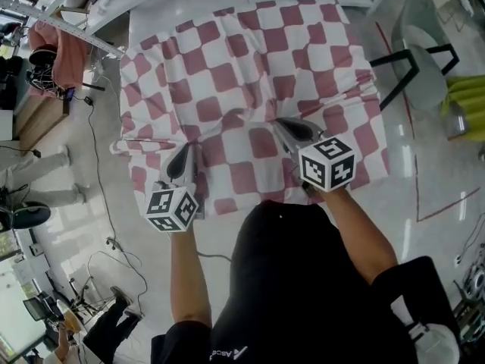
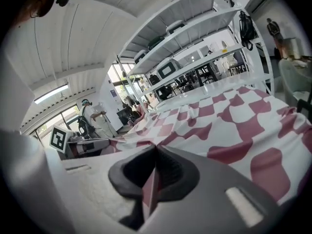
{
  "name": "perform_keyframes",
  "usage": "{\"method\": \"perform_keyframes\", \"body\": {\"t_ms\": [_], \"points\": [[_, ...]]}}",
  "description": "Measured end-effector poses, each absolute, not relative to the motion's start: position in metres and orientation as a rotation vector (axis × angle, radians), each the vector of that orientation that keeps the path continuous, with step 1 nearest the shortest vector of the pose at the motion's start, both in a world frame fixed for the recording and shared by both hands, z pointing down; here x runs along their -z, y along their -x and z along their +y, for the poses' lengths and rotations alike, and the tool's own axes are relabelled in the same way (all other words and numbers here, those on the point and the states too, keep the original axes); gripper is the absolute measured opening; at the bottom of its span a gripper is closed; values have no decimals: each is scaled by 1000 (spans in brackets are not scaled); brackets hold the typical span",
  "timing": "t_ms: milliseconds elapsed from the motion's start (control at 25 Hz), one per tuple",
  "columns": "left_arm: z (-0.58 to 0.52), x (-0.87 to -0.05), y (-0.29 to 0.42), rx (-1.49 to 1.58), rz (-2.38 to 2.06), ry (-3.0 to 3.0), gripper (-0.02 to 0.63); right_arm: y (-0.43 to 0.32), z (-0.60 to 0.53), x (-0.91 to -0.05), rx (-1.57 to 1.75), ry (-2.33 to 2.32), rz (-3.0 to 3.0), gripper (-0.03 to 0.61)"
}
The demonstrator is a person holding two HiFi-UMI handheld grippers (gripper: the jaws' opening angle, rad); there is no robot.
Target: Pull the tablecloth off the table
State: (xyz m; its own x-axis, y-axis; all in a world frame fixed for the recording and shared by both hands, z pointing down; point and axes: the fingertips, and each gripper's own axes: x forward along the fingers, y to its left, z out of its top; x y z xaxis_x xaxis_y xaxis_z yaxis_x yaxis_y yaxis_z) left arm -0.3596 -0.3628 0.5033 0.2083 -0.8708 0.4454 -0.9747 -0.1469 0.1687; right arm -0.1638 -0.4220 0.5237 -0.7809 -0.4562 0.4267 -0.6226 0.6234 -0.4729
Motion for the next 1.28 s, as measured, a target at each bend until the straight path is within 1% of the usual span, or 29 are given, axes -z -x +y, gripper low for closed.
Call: {"method": "perform_keyframes", "body": {"t_ms": [160, 360, 600, 960, 1280], "points": [[-342, -487, 358, -206, -1730, -2068, 11, 162, -400, -510, -900, -859, -2627, 6], [-317, -462, 360, -128, -1751, -2156, 11, 161, -376, -489, -889, -895, -2692, 6], [-269, -423, 361, 27, -1723, -2294, 11, 162, -331, -454, -805, -995, -2799, 6], [-161, -356, 374, 204, -1697, -2434, 11, 155, -219, -381, -583, -1154, -2939, 6], [-66, -303, 356, 324, -1659, -2544, 11, 133, -121, -329, -566, -1244, -3027, 6]]}}
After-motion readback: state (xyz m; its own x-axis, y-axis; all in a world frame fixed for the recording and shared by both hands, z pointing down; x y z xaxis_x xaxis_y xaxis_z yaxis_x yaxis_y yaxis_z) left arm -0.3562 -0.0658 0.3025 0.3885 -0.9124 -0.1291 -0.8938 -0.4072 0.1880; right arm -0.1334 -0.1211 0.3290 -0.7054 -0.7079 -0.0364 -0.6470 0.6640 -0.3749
